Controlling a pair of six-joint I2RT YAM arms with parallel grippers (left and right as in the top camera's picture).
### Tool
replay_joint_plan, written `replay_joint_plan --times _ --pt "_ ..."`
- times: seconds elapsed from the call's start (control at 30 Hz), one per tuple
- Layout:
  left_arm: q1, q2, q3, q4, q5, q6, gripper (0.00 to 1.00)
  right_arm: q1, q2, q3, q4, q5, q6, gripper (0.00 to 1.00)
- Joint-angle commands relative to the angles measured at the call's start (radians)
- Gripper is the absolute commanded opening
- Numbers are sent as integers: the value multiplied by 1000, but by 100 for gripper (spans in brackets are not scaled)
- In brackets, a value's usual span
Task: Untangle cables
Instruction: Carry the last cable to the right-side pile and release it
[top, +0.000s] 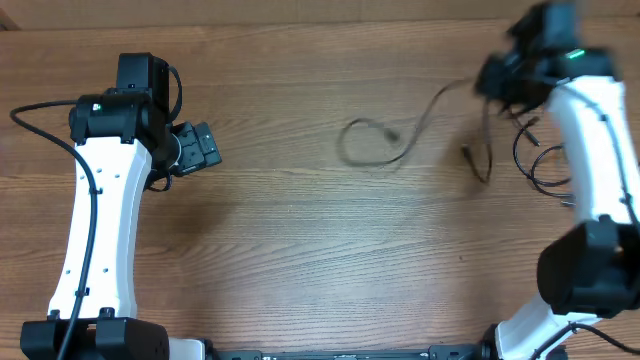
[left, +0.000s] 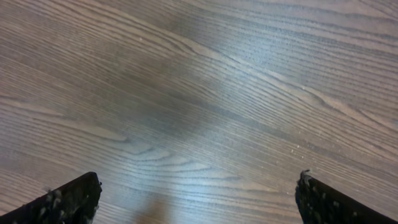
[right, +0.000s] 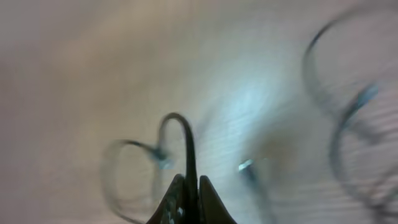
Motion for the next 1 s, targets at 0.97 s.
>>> replay_joint_plan --times 0.97 --pt "3 6 12 13 4 11 100 -396 -16 421 -254 69 130 4"
